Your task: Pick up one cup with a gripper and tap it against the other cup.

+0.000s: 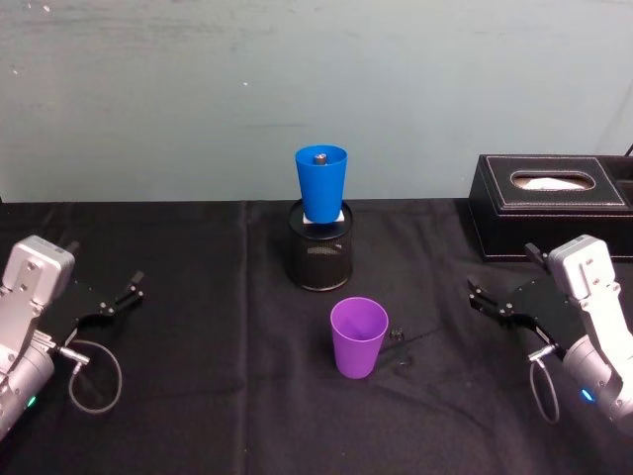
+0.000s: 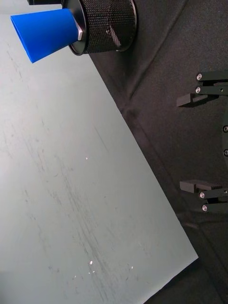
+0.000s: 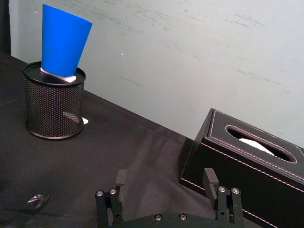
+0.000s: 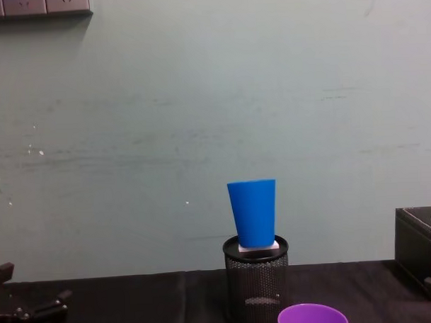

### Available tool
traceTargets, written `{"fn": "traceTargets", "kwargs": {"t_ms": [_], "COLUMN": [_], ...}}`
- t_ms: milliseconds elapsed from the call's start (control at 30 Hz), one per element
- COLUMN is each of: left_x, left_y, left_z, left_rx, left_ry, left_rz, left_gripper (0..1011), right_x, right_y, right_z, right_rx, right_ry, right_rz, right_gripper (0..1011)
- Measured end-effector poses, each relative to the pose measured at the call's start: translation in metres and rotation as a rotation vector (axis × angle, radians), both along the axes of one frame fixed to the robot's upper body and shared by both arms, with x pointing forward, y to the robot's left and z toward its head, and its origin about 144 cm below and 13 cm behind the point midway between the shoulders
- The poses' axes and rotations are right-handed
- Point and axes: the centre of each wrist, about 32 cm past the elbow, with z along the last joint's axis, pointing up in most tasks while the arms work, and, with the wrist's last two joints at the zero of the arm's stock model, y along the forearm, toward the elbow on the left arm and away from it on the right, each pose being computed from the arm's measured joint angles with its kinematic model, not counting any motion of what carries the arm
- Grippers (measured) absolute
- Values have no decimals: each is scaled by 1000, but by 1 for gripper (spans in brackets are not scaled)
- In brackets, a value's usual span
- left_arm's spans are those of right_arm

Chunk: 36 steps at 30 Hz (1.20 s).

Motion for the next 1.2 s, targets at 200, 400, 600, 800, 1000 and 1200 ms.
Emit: {"fn": "traceTargets", "kwargs": {"t_ms": [200,400,600,800,1000,1200], "left_x": [0,0,0,0,0,0], "left_y": [0,0,0,0,0,0], "left_z": [0,0,0,0,0,0], "left_rx": [0,0,0,0,0,0], "left_ry": [0,0,0,0,0,0], "left_rz": [0,0,0,0,0,0], "left_gripper": [1000,1000,1000,1000,1000,1000], "right_x": [0,0,0,0,0,2], "right_y": [0,0,0,0,0,-2], "right_z": [0,0,0,0,0,3], "right_rx": [0,0,0,0,0,6], "right_ry": [0,0,0,0,0,-16], "right_rz": [0,0,0,0,0,3], "right_gripper": [1003,1003,1003,1002,1003,1002]}}
